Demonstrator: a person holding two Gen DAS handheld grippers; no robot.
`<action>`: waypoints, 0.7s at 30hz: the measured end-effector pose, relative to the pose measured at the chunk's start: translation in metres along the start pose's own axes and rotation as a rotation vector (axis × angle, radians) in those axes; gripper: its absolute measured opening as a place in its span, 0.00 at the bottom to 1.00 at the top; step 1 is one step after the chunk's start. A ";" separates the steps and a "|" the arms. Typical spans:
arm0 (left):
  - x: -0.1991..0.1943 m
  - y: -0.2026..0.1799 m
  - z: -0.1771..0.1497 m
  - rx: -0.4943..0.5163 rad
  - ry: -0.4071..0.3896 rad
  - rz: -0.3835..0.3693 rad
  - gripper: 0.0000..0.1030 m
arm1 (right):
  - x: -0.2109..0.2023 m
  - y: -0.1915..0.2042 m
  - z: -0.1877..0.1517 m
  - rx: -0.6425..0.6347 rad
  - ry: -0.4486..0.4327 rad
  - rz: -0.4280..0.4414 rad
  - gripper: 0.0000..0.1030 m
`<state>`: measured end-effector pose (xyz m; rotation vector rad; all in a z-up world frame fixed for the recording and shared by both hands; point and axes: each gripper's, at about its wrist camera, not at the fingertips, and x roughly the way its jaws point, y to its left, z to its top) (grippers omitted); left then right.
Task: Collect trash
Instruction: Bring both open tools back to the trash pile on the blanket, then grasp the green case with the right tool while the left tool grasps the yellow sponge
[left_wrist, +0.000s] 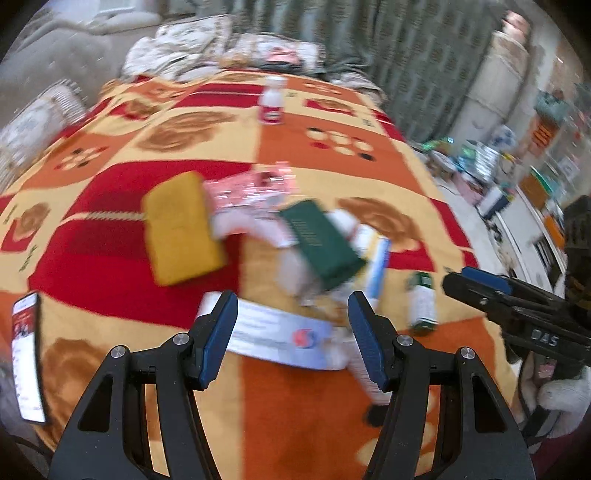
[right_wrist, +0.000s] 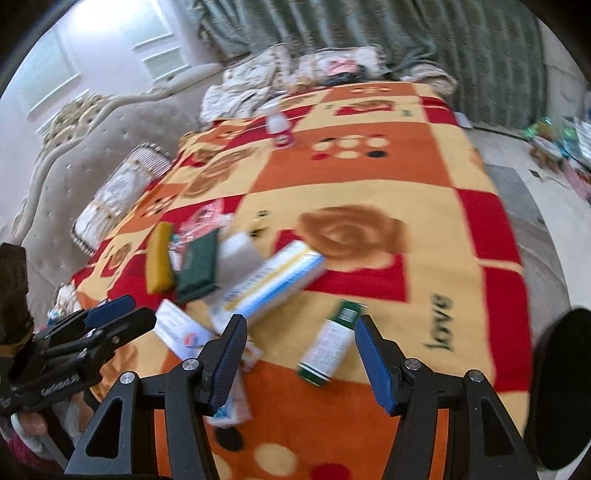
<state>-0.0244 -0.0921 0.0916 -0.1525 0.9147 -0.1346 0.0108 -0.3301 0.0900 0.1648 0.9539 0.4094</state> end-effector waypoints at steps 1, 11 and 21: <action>0.000 0.010 0.000 -0.018 0.002 0.010 0.59 | 0.004 0.007 0.003 -0.014 0.003 0.010 0.57; -0.001 0.076 0.009 -0.135 -0.005 0.041 0.59 | 0.067 0.082 0.037 -0.201 0.063 0.034 0.57; 0.021 0.097 0.029 -0.196 -0.011 -0.019 0.59 | 0.108 0.109 0.043 -0.346 0.125 -0.067 0.49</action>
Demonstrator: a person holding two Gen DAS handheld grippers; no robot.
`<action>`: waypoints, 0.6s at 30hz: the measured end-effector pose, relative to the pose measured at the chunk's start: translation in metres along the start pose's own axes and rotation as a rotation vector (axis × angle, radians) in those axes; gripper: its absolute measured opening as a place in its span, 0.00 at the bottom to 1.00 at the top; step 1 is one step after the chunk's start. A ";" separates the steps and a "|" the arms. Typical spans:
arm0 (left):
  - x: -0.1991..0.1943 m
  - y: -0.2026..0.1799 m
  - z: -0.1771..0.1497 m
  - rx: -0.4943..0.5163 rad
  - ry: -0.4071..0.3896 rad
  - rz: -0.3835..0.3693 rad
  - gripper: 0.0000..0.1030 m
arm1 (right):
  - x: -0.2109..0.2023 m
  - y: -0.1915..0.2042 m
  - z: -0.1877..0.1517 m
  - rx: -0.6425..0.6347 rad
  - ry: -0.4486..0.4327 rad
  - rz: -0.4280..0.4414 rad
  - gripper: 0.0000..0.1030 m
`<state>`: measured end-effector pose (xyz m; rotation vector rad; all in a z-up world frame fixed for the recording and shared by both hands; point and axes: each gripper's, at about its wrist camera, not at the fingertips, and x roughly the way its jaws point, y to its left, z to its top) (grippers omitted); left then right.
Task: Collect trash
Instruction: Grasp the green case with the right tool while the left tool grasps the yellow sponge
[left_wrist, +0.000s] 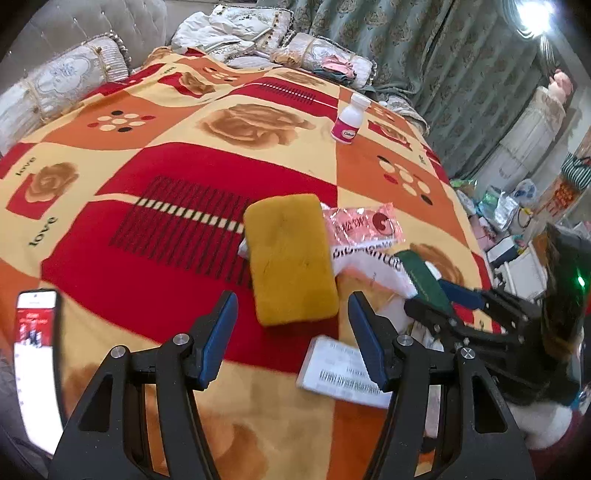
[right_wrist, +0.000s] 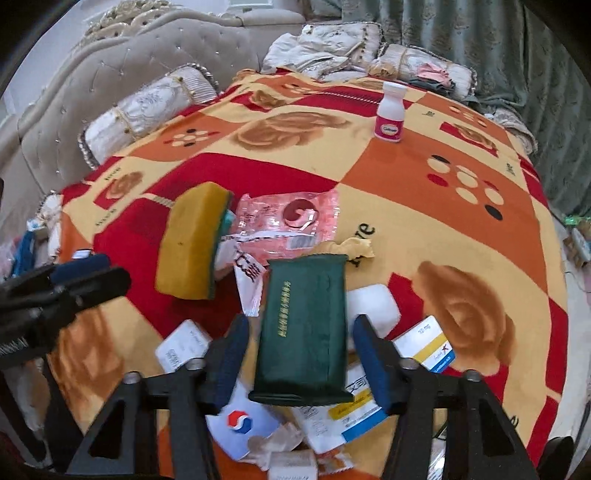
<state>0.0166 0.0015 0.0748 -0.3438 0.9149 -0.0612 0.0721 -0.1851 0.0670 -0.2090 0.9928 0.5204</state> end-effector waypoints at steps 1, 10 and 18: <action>0.004 0.000 0.002 -0.007 0.002 -0.008 0.59 | -0.001 -0.001 -0.001 0.002 -0.010 0.007 0.48; 0.046 -0.001 0.016 0.000 0.011 0.003 0.60 | -0.018 -0.008 -0.005 0.014 -0.059 0.016 0.38; 0.055 0.007 0.012 -0.013 0.027 -0.009 0.55 | -0.026 -0.013 -0.009 0.039 -0.075 0.035 0.38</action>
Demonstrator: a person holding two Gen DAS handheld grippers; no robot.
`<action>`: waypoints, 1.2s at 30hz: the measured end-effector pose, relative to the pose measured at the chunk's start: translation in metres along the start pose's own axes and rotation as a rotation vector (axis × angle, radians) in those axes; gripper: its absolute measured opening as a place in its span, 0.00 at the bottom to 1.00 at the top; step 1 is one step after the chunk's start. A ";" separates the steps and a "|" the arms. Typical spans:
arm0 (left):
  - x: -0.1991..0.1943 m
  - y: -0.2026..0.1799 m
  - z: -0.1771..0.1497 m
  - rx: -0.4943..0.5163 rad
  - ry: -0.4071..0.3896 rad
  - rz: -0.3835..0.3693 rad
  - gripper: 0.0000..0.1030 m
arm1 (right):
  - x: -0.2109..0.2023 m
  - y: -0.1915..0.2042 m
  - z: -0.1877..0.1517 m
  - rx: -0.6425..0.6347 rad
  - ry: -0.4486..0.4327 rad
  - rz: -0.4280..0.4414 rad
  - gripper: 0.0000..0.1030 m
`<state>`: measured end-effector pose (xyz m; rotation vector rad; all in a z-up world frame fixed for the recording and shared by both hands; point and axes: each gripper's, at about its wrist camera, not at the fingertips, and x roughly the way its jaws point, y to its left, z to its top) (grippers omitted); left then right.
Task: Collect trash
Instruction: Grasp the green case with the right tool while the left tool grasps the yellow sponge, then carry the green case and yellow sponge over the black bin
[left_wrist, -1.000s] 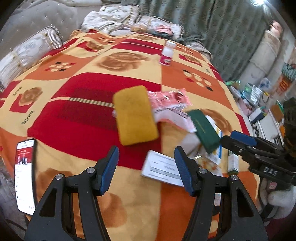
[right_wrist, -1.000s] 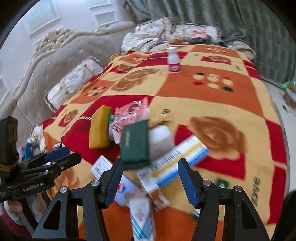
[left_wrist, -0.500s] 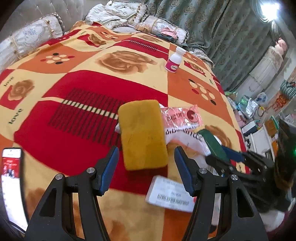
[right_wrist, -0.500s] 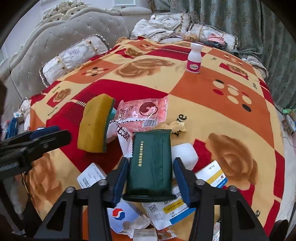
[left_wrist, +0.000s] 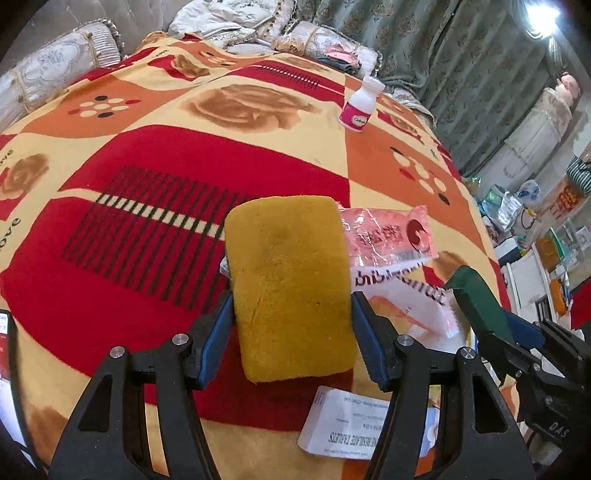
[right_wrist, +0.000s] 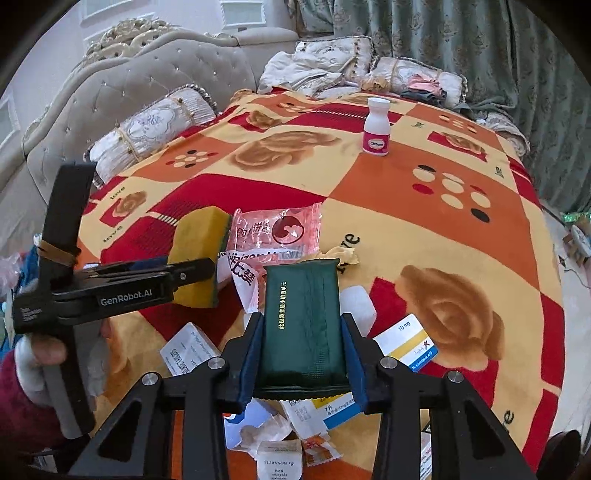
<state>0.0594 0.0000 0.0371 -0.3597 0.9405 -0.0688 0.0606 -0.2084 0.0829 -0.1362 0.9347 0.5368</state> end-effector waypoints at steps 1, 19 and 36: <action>-0.003 0.000 0.000 -0.001 -0.005 -0.009 0.54 | -0.002 -0.001 0.000 0.004 -0.005 0.004 0.38; -0.073 -0.042 -0.020 0.092 -0.048 -0.109 0.49 | -0.046 -0.012 -0.022 0.055 -0.075 0.018 0.38; -0.068 -0.122 -0.045 0.213 -0.004 -0.179 0.49 | -0.091 -0.047 -0.054 0.132 -0.124 -0.037 0.38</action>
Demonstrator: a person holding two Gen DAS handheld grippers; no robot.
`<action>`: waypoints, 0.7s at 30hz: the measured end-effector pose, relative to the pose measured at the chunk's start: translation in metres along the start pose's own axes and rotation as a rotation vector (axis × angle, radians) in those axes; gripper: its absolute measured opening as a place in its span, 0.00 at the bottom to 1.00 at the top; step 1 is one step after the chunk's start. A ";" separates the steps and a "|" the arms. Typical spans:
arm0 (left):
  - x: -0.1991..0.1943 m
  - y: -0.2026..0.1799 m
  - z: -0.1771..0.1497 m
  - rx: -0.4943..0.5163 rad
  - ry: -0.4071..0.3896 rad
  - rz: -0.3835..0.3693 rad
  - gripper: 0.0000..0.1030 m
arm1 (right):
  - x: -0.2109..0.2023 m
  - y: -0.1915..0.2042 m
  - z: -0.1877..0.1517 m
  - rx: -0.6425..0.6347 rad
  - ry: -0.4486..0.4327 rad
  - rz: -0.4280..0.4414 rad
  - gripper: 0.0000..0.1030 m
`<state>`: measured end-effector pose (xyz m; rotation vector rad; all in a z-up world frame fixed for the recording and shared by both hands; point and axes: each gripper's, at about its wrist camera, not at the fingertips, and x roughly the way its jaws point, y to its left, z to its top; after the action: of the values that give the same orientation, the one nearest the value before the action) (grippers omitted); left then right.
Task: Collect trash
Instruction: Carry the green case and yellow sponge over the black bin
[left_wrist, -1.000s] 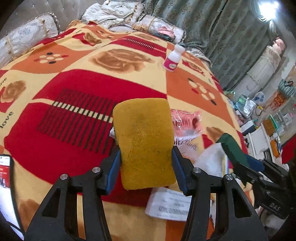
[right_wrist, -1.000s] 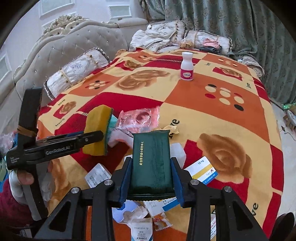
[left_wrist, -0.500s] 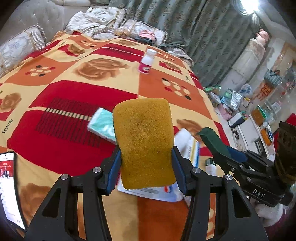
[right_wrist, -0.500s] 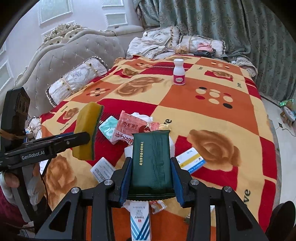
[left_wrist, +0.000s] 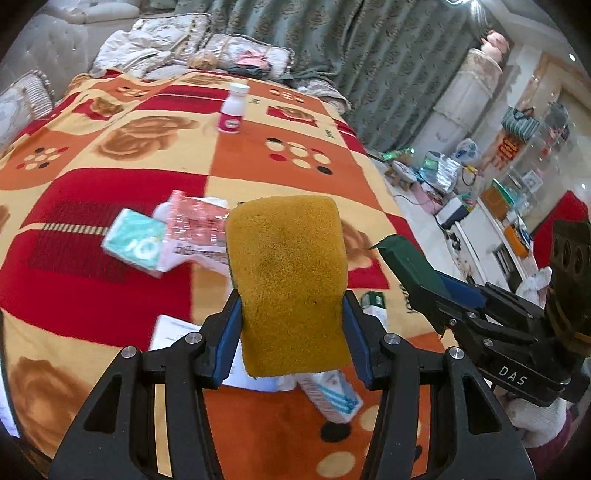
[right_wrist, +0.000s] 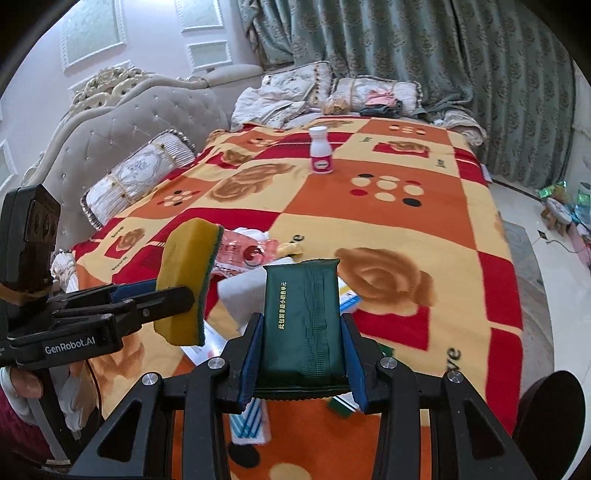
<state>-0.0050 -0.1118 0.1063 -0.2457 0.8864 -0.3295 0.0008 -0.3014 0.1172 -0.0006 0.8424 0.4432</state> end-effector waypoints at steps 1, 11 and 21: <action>0.001 -0.004 -0.001 0.006 0.002 -0.005 0.49 | -0.002 -0.003 -0.001 0.006 -0.002 -0.003 0.38; 0.012 -0.041 -0.004 0.056 0.025 -0.031 0.49 | -0.019 -0.032 -0.014 0.055 -0.014 -0.036 0.38; 0.026 -0.065 -0.009 0.092 0.048 -0.022 0.49 | -0.031 -0.057 -0.023 0.102 -0.022 -0.062 0.38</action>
<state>-0.0085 -0.1825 0.1052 -0.1624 0.9141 -0.3968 -0.0123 -0.3686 0.1143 0.0725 0.8400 0.3410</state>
